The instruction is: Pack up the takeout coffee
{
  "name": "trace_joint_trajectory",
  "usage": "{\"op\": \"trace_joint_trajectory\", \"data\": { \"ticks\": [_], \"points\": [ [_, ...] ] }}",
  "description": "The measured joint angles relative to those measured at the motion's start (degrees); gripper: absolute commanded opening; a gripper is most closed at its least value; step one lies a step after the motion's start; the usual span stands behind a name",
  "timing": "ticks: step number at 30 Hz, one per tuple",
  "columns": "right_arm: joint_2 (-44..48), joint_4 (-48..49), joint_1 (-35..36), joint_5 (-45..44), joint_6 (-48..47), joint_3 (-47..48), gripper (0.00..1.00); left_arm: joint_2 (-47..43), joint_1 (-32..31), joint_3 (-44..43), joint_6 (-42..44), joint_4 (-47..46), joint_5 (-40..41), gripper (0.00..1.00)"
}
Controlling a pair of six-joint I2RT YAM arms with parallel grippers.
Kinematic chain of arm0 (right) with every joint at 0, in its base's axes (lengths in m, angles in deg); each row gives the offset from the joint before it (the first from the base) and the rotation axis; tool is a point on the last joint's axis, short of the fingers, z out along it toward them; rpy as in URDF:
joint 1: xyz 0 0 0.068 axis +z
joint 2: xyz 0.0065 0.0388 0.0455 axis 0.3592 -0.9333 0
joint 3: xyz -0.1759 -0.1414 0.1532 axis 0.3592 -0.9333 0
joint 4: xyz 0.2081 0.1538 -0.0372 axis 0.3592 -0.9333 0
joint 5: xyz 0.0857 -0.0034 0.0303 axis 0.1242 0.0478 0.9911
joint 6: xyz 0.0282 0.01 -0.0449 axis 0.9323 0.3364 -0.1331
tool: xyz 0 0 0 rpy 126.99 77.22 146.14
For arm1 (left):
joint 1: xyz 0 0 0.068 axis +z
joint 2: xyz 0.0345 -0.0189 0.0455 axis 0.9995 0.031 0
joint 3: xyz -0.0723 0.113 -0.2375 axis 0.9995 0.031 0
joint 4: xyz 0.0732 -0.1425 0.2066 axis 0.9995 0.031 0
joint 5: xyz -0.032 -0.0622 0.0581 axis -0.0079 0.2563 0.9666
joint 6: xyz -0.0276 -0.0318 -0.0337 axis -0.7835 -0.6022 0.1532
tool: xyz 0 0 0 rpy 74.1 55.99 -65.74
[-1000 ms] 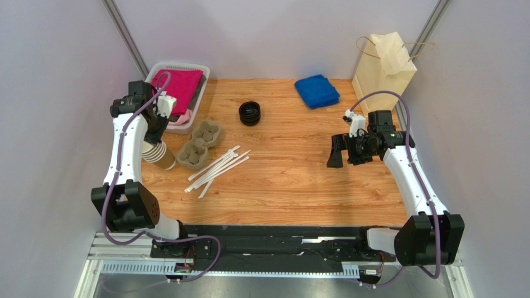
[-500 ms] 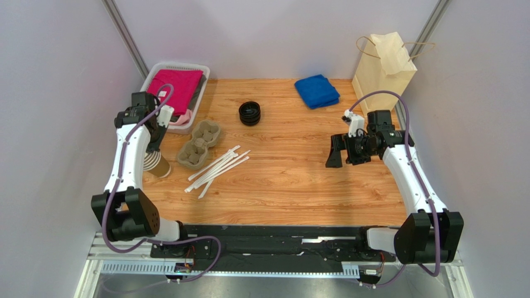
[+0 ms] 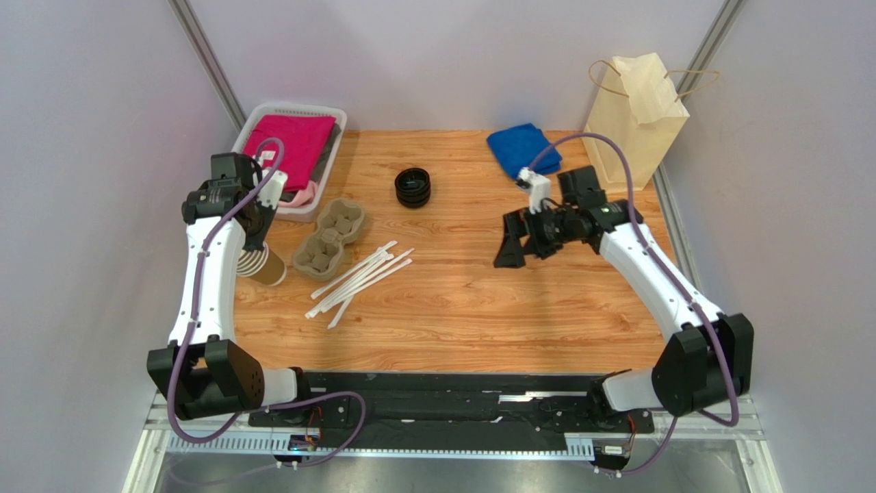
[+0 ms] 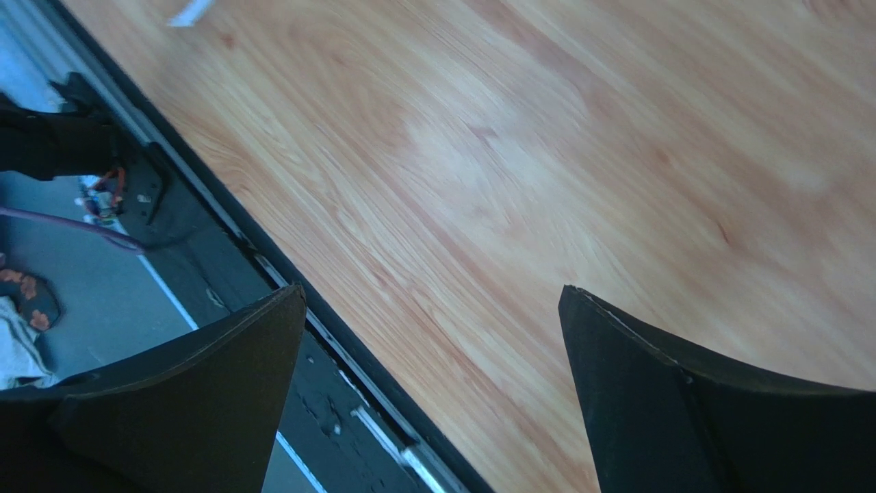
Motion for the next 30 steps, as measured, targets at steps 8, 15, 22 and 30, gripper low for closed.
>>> {"op": "trace_joint_trajectory", "data": {
  "ticks": [8,15,22,30],
  "points": [
    [-18.7,19.7,17.1,4.0,17.7,16.7,0.87,-0.9,-0.9,5.2,-1.4,-0.1,-1.0,0.00],
    [-35.8,39.3,26.4,5.4,42.5,28.9,0.79,-3.9,-0.9,6.1,-4.6,1.0,-1.2,0.00],
    [-48.1,48.5,32.5,5.6,59.9,38.4,0.67,-10.3,-0.9,7.8,-6.8,3.3,-2.3,0.00],
    [-57.9,54.1,36.3,4.4,69.8,49.5,0.63,-13.3,-0.9,9.7,-7.8,4.2,-2.7,0.00]
  ]
}}
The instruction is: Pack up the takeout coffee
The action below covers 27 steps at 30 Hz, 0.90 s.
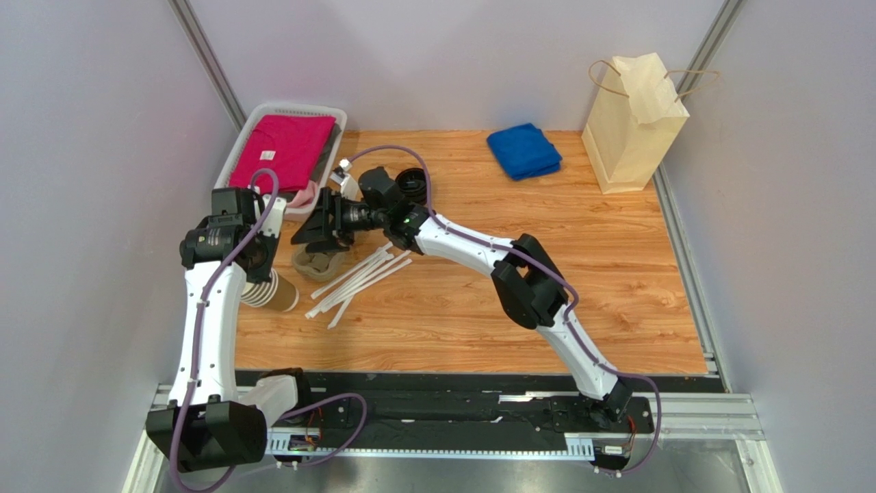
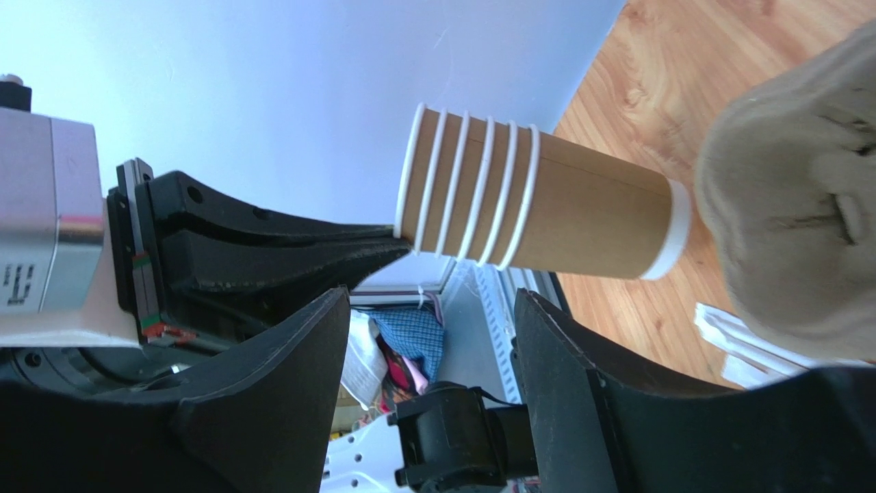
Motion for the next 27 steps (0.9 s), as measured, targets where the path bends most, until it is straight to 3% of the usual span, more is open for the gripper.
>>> {"op": "trace_joint_trajectory", "data": {
  "ticks": [10,27],
  "points": [
    [-3.8,2.5,4.2,-3.1,5.5,2.2,0.42,-2.0,0.0,2.7,-0.3,0.0,-0.2,0.00],
    [-6.4,3.8,6.2,-5.6,7.9,3.9,0.41,-2.7,-0.3,3.1,-0.7,0.0,-1.6,0.00]
  ]
}}
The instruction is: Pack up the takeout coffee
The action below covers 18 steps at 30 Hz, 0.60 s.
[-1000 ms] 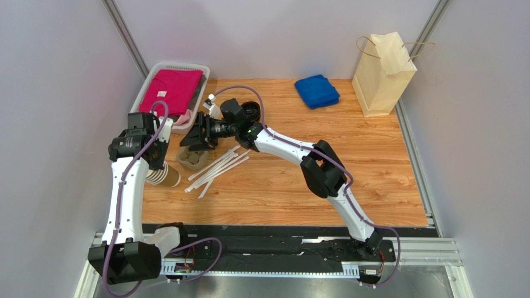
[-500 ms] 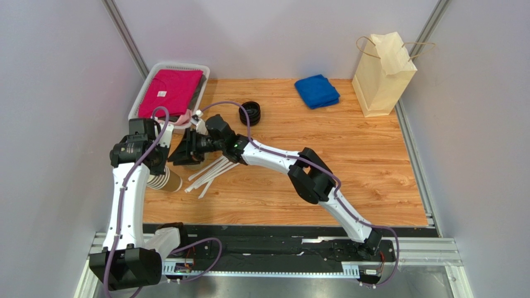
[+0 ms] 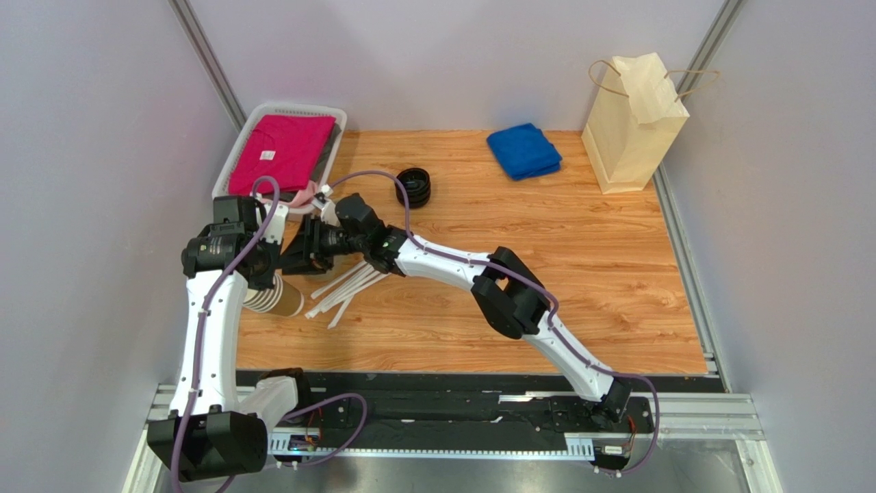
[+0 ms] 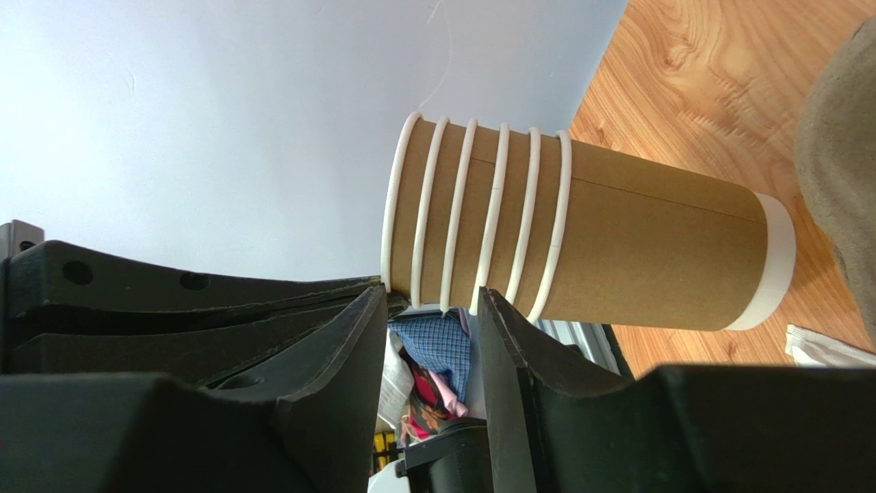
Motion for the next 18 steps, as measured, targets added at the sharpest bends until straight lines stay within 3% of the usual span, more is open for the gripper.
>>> {"op": "trace_joint_trajectory", "data": {
  "ticks": [18],
  "points": [
    [-0.9,-0.2,1.9,-1.8,-0.1,1.4,0.38,-1.0,-2.2,0.6,-0.1,0.2,-0.1,0.00]
  ]
}}
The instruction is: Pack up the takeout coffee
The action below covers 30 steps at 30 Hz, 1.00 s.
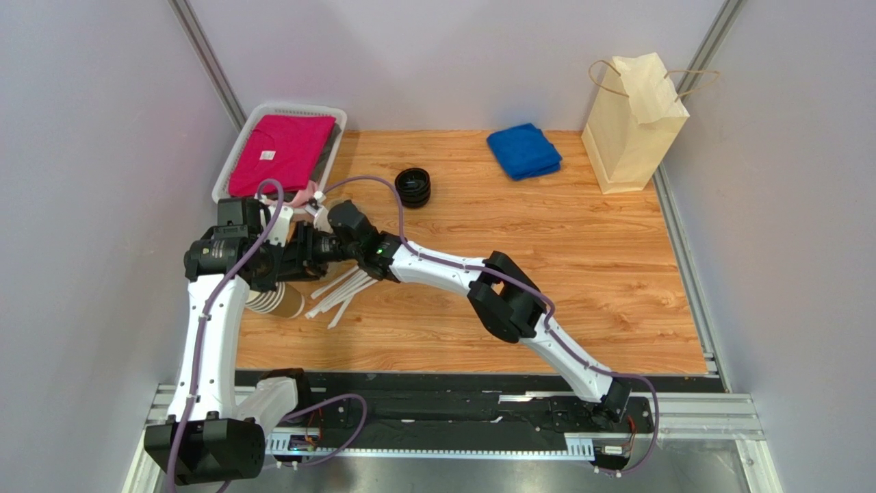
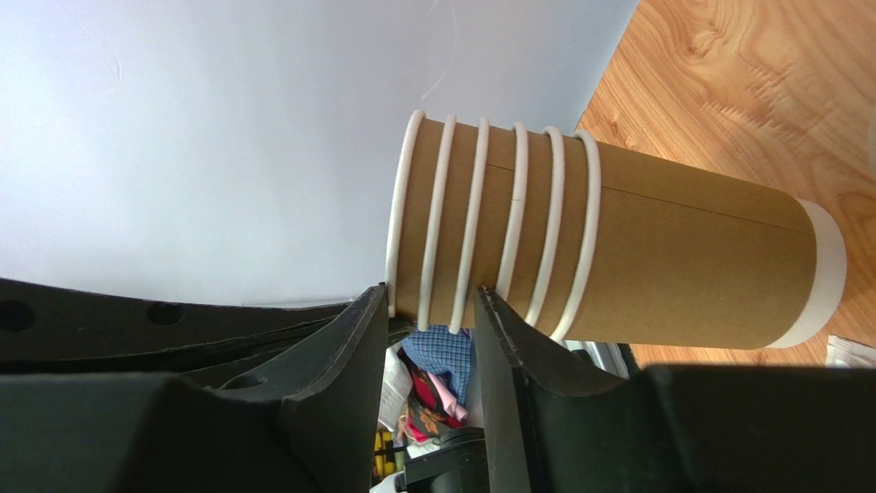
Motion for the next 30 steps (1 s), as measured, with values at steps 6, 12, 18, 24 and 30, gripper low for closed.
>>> {"op": "trace_joint_trajectory", "data": {
  "ticks": [6,12,18,24,30],
  "points": [
    [-0.3,0.0,0.1,-0.1,-0.1,0.0,0.36,-0.5,-0.1,0.0,0.0,0.3,0.2,0.00],
    [-0.3,-0.1,0.1,-0.2,-0.6,0.0,0.36,-1.0,-0.1,0.0,0.0,0.3,0.2,0.00],
    [-0.7,-0.2,0.2,-0.4,-0.8,0.0,0.36,-1.4,-0.2,0.0,-0.1,0.3,0.2,0.00],
    [-0.9,-0.2,0.2,-0.4,-1.3,0.0,0.35,-1.4,-0.2,0.0,-0.1,0.3,0.5,0.00],
    [-0.9,-0.8,0.3,-0.4,-2.5,0.5,0.34,-1.6,-0.2,0.0,-0.2,0.3,0.5,0.00]
  ]
}}
